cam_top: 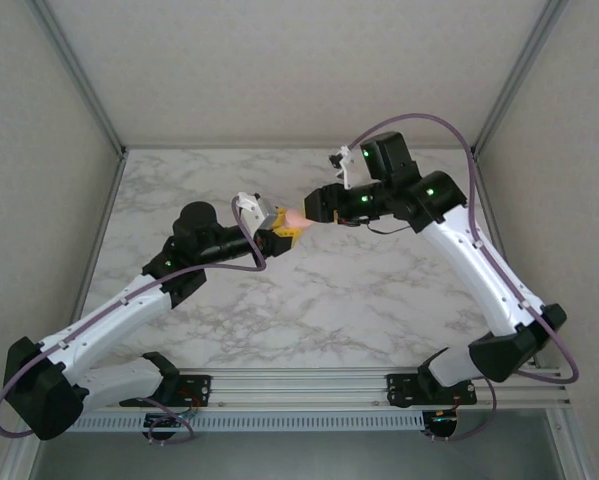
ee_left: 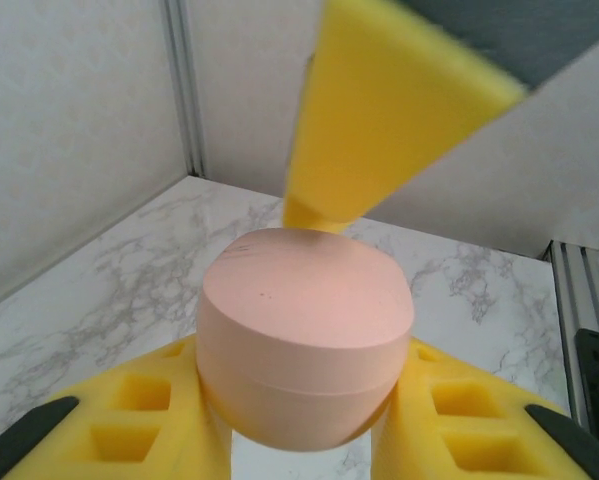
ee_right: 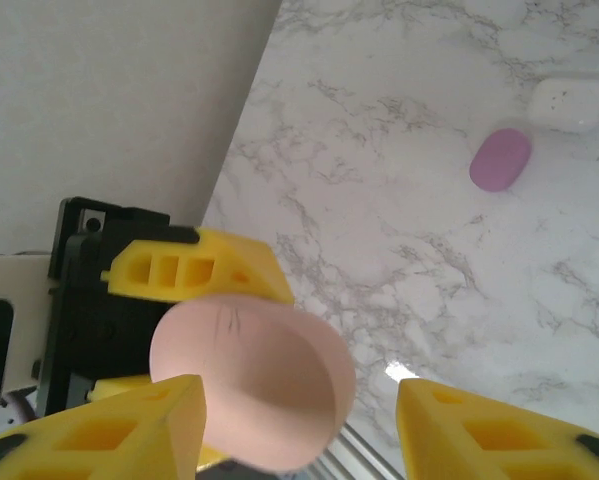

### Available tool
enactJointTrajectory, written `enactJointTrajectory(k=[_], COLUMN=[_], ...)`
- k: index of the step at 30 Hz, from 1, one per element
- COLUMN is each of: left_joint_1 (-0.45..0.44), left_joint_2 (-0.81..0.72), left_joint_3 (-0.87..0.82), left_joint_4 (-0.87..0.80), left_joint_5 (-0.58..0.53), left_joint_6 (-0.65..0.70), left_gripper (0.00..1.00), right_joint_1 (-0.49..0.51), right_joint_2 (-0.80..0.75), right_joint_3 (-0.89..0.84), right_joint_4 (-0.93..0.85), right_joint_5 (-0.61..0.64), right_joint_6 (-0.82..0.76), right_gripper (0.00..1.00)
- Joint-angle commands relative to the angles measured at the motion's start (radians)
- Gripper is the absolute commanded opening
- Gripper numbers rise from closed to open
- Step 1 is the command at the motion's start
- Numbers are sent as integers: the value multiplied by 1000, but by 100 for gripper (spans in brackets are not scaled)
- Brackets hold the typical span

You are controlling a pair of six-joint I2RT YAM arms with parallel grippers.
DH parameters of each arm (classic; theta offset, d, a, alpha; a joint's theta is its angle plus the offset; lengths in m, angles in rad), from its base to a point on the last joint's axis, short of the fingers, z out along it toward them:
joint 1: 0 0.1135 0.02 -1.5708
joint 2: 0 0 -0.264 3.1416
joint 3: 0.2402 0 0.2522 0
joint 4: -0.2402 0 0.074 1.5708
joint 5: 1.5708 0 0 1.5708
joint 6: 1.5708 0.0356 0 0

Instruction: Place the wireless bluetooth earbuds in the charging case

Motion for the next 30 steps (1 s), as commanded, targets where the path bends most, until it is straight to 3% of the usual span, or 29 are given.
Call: enactJointTrajectory(k=[1,7,11,16,27,30], left_joint_1=[1,1,1,1,0,1], left_joint_2=[-7,-15,-10,-6,11,16], left_joint_3=[41,50,53,58,61,66], left_joint_4=[68,82,101,106,141,134], left_joint_5=[3,0,4,5,2,6], left_joint_6=[-19,-16,-15,-13,-27,-25], left_gripper=[18,18,18,18,18,19], right_joint_1=[-41,-131,-131,-130,-80,-76], right_joint_2=[-65,-154,-155,-147,-75,-70], right_joint_3=[-103,-298,-317,-345,-404,-428], right_joint_4=[123,405,492,549,791,880], right_joint_5=[-6,-193,-305,-343,-494,-519], right_joint_6=[98,291,350,402,530,575], right_gripper=[59,68,70,76,62,48])
